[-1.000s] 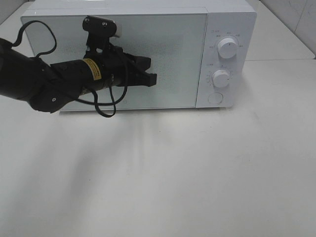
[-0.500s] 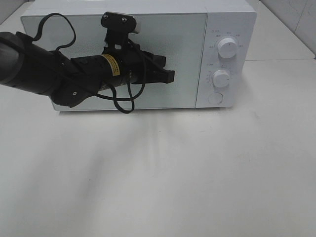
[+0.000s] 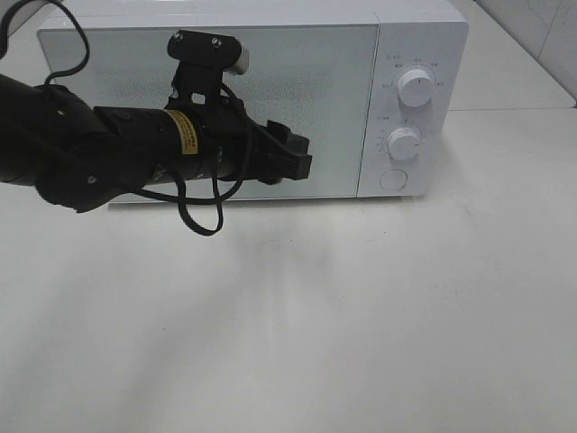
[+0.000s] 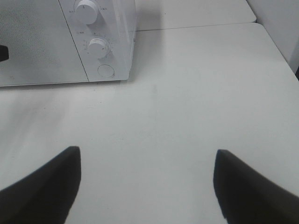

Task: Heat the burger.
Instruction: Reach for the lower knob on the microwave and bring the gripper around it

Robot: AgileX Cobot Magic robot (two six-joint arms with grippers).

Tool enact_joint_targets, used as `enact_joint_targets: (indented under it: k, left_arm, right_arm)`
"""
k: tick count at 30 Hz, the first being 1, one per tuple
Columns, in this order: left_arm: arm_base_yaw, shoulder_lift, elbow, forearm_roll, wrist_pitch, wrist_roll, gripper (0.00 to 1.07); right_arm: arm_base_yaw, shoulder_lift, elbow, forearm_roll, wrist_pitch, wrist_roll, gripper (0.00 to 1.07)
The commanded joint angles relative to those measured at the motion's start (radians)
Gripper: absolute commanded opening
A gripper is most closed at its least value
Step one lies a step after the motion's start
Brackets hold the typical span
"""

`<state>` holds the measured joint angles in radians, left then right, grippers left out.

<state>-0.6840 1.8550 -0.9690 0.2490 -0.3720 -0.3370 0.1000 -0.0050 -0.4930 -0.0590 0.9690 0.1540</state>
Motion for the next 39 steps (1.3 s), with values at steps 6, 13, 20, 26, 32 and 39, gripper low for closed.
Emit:
enact_joint_targets:
  k: [6, 13, 20, 26, 32, 39]
  left_arm:
    - [-0.043, -0.154, 0.033, -0.004, 0.421, -0.074, 1.02]
    - [-0.041, -0.322, 0.033, 0.02, 0.894, -0.067, 1.02]
    - [-0.041, -0.4, 0.033, 0.046, 1.099, -0.023, 1.01]
    - [-0.04, -0.463, 0.033, 0.017, 1.34, -0.028, 1.01]
    - [0.066, -0.495, 0.035, -0.048, 1.374, 0.009, 1.01]
    - [0.429, -0.548, 0.035, -0.348, 1.41, 0.315, 1.01]
  right_arm:
    - [-0.006, -0.025, 0.002, 0.001, -0.008, -0.015, 0.75]
    - [-0.006, -0.025, 0.002, 0.001, -0.008, -0.015, 0.75]
    - [-0.006, -0.025, 0.002, 0.001, -0.008, -0.015, 0.75]
    - [-0.006, -0.025, 0.002, 0.001, -0.008, -0.015, 0.75]
    - [-0.006, -0.025, 0.002, 0.001, -0.008, -0.015, 0.75]
    - [-0.006, -0.025, 0.002, 0.001, -0.008, -0.015, 0.75]
